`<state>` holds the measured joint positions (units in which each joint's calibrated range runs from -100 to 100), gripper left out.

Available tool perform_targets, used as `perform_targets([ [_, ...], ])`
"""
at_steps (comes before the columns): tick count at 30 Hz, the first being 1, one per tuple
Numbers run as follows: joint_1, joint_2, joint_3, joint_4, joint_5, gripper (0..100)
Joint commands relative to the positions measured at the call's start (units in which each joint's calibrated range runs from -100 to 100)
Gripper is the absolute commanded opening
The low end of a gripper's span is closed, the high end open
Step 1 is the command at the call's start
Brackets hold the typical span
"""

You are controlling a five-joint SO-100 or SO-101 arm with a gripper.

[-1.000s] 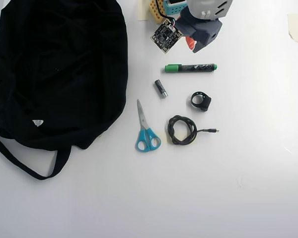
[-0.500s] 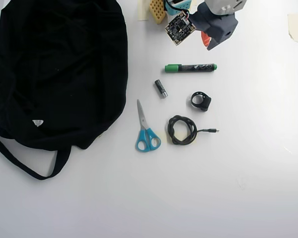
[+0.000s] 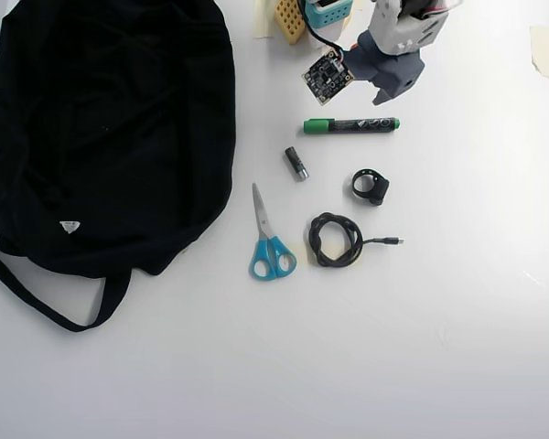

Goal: Put the green marker into the black bag

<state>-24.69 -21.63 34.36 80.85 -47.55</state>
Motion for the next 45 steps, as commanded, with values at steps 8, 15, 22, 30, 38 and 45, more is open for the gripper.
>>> perform_targets([
  [8, 2.62, 1.21, 3.74, -11.08, -16.69, 24],
  [15, 2.77, 11.09, 0.86, -13.67, -16.64, 24],
  [22, 2.77, 14.99, 1.58, -17.80, -16.64, 24],
  [30, 2.77, 18.72, 1.58, -20.82, -16.64, 24],
  [38, 3.52, 18.89, 3.74, -20.90, -16.64, 24],
  [45, 3.60, 18.89, 6.88, -25.47, -16.64, 24],
])
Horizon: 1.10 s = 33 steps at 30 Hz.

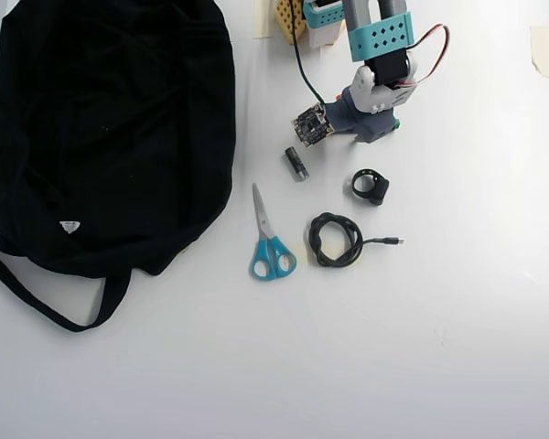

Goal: Put the green marker into the black bag

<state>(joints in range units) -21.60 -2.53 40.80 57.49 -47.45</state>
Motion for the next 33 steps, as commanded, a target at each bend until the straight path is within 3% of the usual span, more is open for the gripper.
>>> perform_targets([
  [1, 0.43, -0.21, 0.89, -2.88, -16.74, 24],
  [25, -0.09, -0.21, 6.64, -8.66, -16.74, 23],
  [33, -0.16, -0.21, 7.18, -8.40, -16.74, 12],
])
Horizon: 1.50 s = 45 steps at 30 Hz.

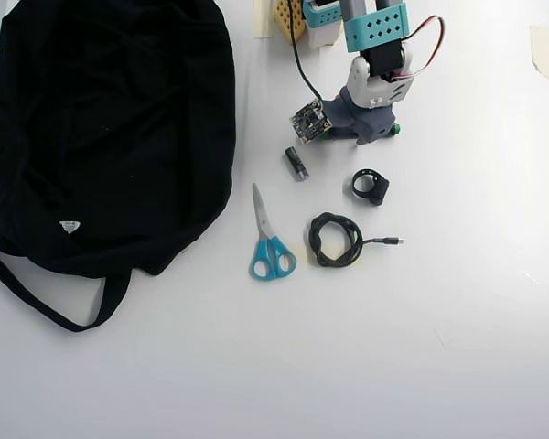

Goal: Put the green marker into the black bag

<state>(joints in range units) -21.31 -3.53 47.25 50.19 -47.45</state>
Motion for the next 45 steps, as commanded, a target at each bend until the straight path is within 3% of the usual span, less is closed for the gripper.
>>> perform_targets([
  [1, -0.46, 0.79, 0.82, -1.01, -16.74, 10],
  [6, -0.46, 0.79, 1.54, -1.01, -16.68, 2],
  [24, -0.53, -0.54, 0.64, -1.01, -15.01, 2],
  [29, -1.28, -0.54, -2.23, 0.28, -11.49, 2],
  [45, -0.61, -0.70, -25.95, 30.43, 1.09, 2],
])
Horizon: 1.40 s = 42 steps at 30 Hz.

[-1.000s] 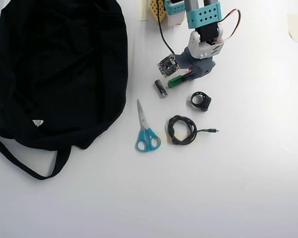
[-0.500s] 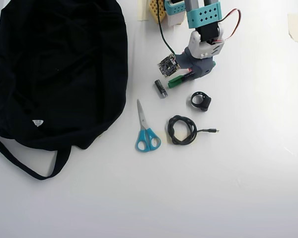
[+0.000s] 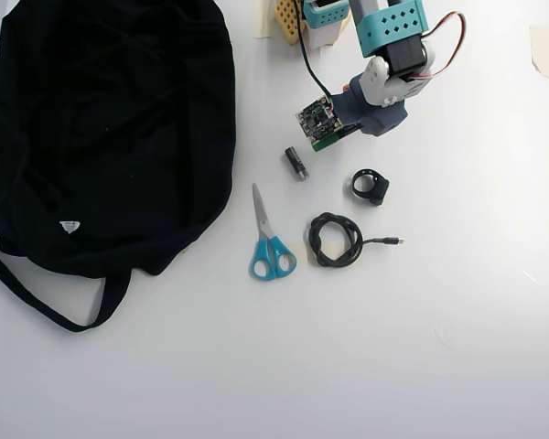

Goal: Put the green marker into the black bag

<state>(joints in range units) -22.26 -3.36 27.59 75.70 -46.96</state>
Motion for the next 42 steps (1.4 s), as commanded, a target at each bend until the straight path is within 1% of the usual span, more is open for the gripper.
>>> perform_targets([
  [1, 0.42, -0.87, -7.38, 5.96, 1.86, 2],
  [7, 4.91, -0.95, -11.87, 13.45, 11.09, 2],
  [13, 11.04, -0.95, -18.61, 18.45, 22.31, 2],
  [18, 17.55, -0.95, -19.51, 19.65, 32.64, 2],
  [20, 20.99, -0.95, -22.74, 19.74, 36.52, 2],
  [25, 26.90, -0.95, -29.66, 20.17, 43.71, 2],
  [30, 36.77, -0.95, -35.86, 21.63, 46.44, 2],
  [36, 51.96, -0.04, -47.18, 21.03, 46.44, 2],
  [38, 56.22, 0.54, -48.71, 20.60, 46.23, 2],
  [40, 60.11, 0.87, -48.17, 18.36, 45.96, 2],
  [42, 65.42, 5.02, -47.90, 14.14, 44.81, 2],
])
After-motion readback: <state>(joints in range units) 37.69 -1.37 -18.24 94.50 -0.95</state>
